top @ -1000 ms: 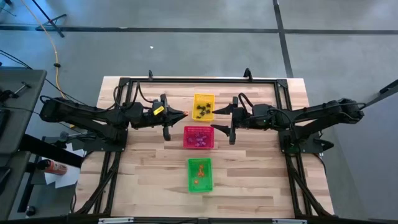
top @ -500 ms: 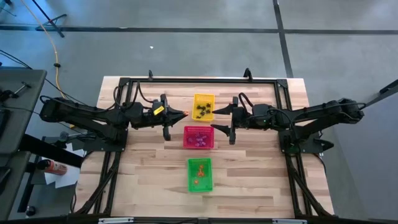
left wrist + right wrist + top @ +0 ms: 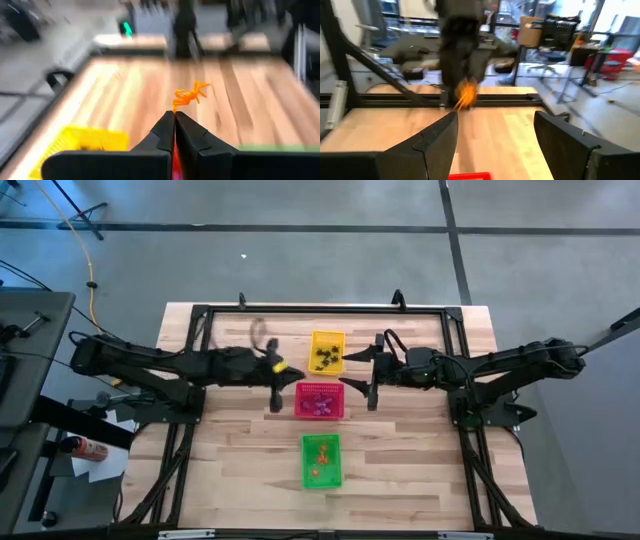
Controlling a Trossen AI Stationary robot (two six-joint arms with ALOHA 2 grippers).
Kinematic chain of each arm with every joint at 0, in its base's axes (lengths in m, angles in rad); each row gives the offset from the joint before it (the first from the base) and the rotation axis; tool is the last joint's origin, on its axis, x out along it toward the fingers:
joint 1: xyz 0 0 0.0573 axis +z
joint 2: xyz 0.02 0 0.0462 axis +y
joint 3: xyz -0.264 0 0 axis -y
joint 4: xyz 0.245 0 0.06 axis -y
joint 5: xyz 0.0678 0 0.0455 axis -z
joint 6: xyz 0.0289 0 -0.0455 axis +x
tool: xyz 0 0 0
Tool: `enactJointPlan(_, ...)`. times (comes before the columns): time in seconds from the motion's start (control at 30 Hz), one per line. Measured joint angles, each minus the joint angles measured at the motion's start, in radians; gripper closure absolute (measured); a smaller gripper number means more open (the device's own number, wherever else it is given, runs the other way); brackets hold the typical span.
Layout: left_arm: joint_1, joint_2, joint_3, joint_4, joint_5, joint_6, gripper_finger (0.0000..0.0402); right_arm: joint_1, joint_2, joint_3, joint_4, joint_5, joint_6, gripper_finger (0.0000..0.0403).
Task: Sort Halloween decoration
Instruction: Put the orange spider toy into the green bin
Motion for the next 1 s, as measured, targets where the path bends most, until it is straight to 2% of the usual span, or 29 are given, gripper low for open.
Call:
enactJointPlan(0.13, -0.022, 0.110, 0.087, -0.128, 0.079, 0.067, 0.0401, 0.000, -0.007, 0.000, 0.021, 0.046, -0.044, 0.0146)
enactJointPlan(0.27, -0.076, 0.221, 0.152, -0.194, 0.112, 0.189, 0.0401, 0.000, -0.030, 0.000, 0.021, 0.090, -0.083, 0.0146)
enactJointPlan(0.67, -0.200, 0.506, 0.297, -0.182, 0.225, 0.443, 0.0401, -0.034, -0.073, 0.000, 0.007, 0.115, -0.081, 0.0146)
enactJointPlan(1.0, -0.284, 0.648, 0.349, -0.182, 0.217, 0.601, 0.0401, -0.037, -0.073, 0.000, -0.014, 0.114, -0.081, 0.0146)
